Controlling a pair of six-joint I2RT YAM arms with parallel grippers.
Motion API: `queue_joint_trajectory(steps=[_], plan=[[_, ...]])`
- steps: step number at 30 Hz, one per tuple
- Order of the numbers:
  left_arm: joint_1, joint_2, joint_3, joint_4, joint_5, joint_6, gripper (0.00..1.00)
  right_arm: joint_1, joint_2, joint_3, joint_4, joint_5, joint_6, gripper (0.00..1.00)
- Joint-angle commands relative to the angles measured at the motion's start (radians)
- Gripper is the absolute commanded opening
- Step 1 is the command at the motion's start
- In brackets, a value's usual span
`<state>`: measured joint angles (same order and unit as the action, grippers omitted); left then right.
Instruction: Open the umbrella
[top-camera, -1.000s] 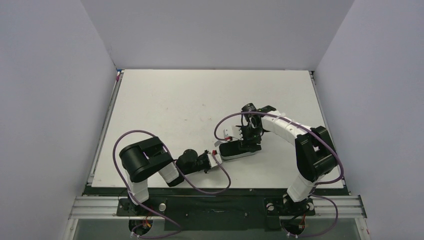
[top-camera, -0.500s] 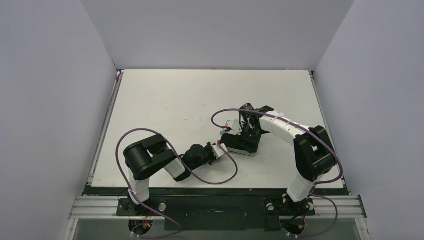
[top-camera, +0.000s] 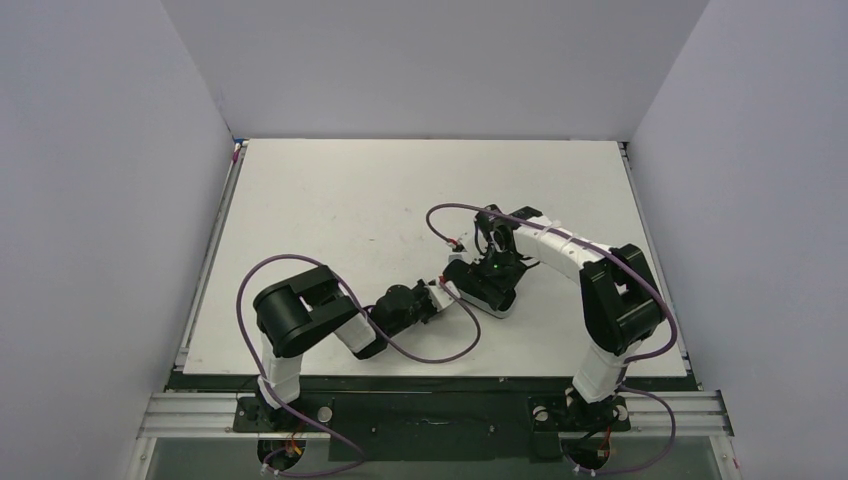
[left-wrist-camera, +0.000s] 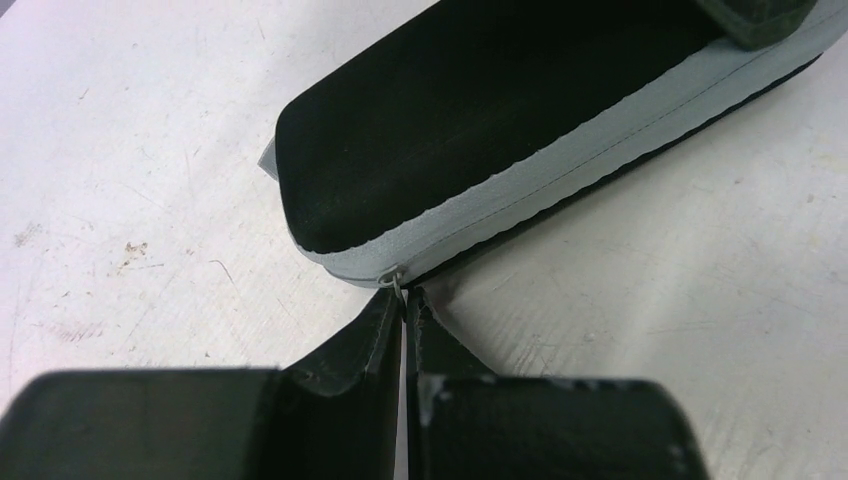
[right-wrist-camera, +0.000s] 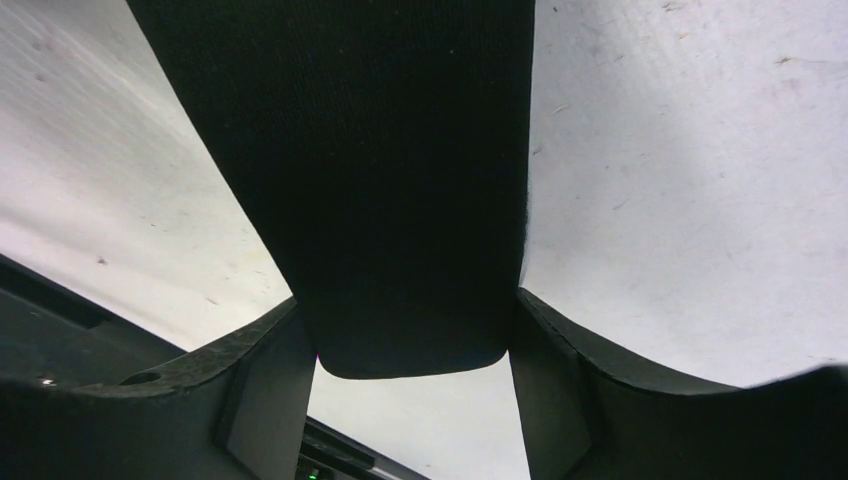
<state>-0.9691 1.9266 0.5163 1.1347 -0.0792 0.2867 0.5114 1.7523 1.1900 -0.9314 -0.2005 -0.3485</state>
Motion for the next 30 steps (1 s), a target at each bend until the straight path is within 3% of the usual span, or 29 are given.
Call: queue_joint_trajectory(steps=[1,8,19,22,24,26,28,30], plan=[[-0.112,-0.021,-0.001,0.109,0.357,-0.074,0.0,0.018,0.029,0.059,0.385,-0.227,0.221,0.0],[-0.1,0.008,0.04,0.111,0.437,-0.151,0.0,0.029,0.035,0.063,0.46,-0.274,0.287,0.0],[-0.093,0.028,0.049,0.086,0.429,-0.1,0.0,0.021,0.067,0.097,0.502,-0.28,0.386,0.01],[-0.058,0.004,0.023,0.064,0.434,-0.11,0.0,-0.005,0.031,0.069,0.489,-0.348,0.391,0.19],[-0.039,-0.016,-0.004,0.055,0.442,-0.092,0.0,-0.023,0.006,0.056,0.46,-0.421,0.386,0.46],[-0.023,-0.033,-0.026,0.041,0.461,-0.048,0.0,-0.034,-0.012,0.066,0.411,-0.47,0.365,0.6],[-0.009,-0.041,-0.038,0.03,0.478,-0.024,0.0,-0.042,-0.014,0.1,0.365,-0.476,0.357,0.69],[0.003,-0.043,-0.037,0.017,0.491,-0.006,0.0,-0.047,0.006,0.152,0.321,-0.456,0.364,0.71]])
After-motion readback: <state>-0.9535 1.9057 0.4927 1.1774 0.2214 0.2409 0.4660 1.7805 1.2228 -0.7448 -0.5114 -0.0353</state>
